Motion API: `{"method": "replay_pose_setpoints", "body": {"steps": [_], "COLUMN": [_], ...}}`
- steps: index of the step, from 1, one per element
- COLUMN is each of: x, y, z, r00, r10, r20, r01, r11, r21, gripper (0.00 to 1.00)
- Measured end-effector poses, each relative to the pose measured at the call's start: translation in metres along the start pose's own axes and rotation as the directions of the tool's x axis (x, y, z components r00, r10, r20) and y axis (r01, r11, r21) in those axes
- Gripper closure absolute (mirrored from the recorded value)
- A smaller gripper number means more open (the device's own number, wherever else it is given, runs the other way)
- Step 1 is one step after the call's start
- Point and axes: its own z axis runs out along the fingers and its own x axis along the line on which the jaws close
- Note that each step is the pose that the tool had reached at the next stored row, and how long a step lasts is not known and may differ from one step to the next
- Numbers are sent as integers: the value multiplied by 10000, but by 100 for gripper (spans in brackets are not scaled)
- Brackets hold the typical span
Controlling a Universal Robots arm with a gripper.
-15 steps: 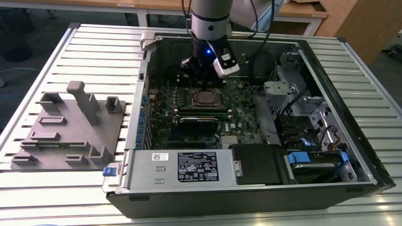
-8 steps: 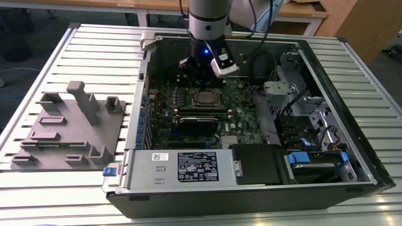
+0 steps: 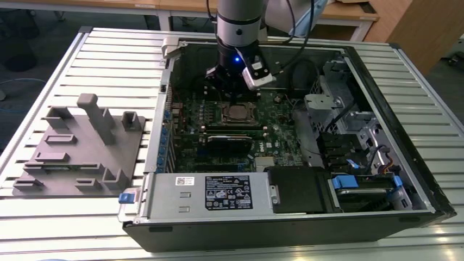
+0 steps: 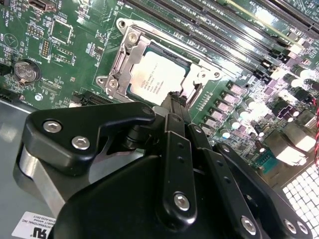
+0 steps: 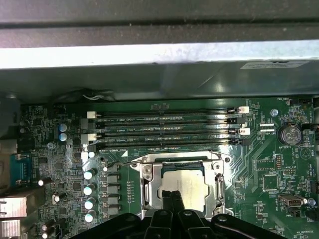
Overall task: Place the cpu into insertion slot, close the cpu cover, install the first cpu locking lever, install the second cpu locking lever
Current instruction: 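Install the first cpu locking lever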
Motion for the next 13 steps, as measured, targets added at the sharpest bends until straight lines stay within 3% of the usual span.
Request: {"method": "replay_pose_setpoints", "body": {"steps": [13], "x": [3], "y": [1], "z": [-34], "r00": [10000], "r10": [1], "r20": [-1], "r01": [-1], "r11": [10000], "r21": [-1], "gripper": [90]}}
